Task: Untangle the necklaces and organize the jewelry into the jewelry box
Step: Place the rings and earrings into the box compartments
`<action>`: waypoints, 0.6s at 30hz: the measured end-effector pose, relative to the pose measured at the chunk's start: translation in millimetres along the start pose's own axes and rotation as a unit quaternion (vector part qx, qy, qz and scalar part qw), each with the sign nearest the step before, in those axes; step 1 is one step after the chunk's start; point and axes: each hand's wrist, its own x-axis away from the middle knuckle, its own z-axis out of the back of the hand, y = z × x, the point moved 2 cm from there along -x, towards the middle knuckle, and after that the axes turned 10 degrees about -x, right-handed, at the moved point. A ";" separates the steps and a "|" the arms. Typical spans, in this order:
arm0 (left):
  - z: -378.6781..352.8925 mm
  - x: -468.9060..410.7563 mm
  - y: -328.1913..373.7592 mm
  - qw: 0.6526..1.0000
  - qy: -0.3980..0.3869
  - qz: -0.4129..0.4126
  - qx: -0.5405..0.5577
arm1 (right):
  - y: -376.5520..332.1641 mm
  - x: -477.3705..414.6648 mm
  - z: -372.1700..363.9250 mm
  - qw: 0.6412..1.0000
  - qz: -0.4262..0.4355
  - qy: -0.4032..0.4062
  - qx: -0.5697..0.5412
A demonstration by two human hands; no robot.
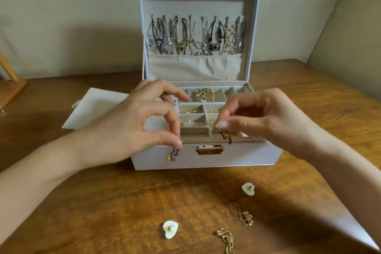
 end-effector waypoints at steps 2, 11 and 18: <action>7.2 -12.8 -1.3 1.000 0.008 0.015 0.012 | 6.1 -4.3 0.4 0.996 -0.001 0.085 0.011; 15.0 -39.0 0.2 0.996 0.031 0.042 0.070 | 12.8 -22.3 -25.8 0.962 0.061 0.139 0.227; 11.8 -38.0 -2.8 0.980 0.025 0.077 0.180 | 16.7 -24.3 -22.1 0.951 0.054 0.147 0.268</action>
